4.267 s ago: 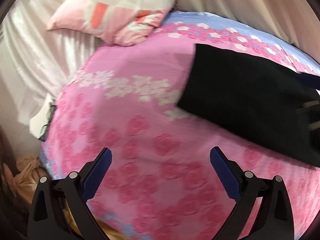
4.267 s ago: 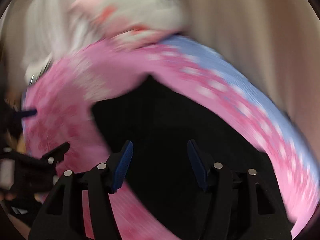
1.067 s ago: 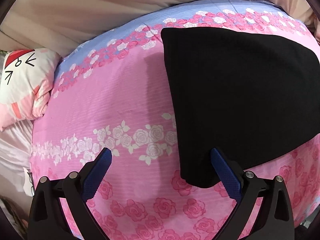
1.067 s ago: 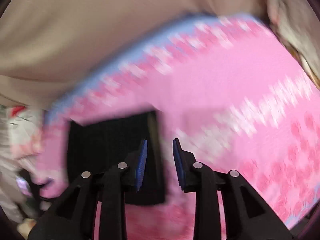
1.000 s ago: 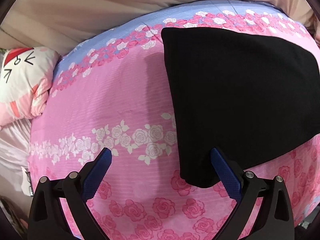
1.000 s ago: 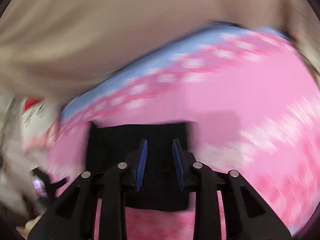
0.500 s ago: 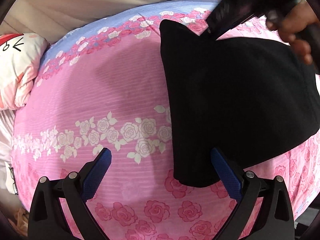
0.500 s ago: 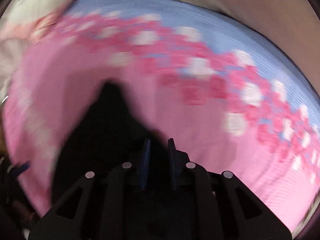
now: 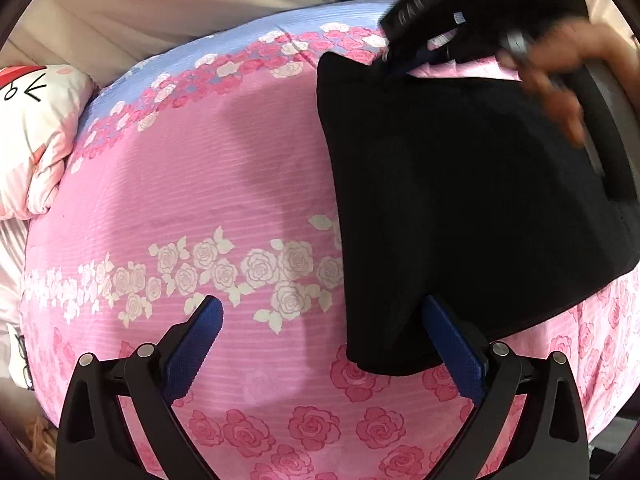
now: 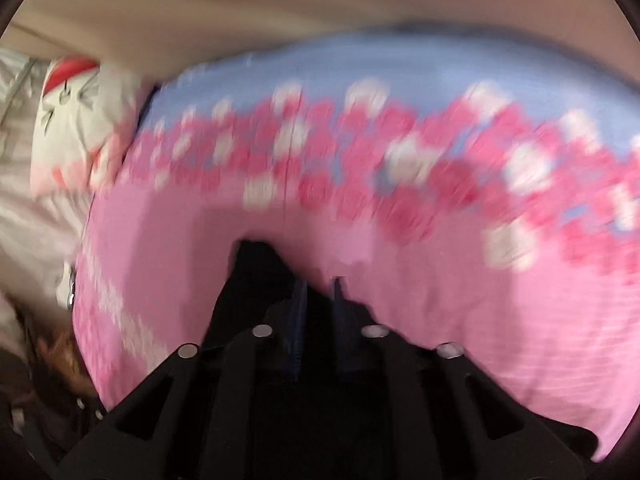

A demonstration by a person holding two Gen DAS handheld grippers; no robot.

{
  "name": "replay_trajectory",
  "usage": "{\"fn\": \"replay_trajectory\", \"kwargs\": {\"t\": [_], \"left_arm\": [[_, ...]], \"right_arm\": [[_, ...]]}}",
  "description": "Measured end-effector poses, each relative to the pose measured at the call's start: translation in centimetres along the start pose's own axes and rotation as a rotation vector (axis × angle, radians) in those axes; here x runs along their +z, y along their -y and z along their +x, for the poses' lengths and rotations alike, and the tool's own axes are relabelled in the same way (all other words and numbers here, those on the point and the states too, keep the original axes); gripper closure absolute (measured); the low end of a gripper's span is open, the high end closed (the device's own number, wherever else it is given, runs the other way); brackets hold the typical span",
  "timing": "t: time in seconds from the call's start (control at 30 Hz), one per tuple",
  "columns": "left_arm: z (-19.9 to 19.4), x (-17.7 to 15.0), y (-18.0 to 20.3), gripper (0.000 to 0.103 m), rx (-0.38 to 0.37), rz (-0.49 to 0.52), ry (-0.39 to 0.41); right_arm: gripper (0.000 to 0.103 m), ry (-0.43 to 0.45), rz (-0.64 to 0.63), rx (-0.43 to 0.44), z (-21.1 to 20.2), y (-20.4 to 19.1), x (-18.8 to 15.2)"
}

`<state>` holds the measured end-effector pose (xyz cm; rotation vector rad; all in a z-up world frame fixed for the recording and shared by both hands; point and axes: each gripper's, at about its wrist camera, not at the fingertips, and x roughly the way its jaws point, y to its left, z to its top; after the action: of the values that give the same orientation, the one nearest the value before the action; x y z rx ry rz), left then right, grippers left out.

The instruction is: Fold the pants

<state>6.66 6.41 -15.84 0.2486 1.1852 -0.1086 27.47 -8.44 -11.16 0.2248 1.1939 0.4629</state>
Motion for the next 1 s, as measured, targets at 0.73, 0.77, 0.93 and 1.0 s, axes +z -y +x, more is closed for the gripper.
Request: {"fn": "replay_trajectory", "kwargs": {"t": [0.73,0.77,0.93,1.0], "left_arm": [[0.1,-0.3,0.0,0.005,0.007,-0.023,0.008],[0.1,-0.2,0.1,0.005,0.01,-0.016,0.009],[-1.9,0.3,0.4,0.005,0.058,0.016,0.037],[-4.2,1.7,-0.3,0.005,0.026,-0.041,0.084]], "right_arm": [[0.103,0.164,0.307,0.022,-2.9,8.6,-8.9],[0.103,0.189,0.354,0.029,-3.8,9.5,-8.9],[0.098,0.275,0.292,0.088,-10.5,9.1,-12.6],[0.098,0.288,0.294,0.1,-10.5,9.0,-13.6]]}}
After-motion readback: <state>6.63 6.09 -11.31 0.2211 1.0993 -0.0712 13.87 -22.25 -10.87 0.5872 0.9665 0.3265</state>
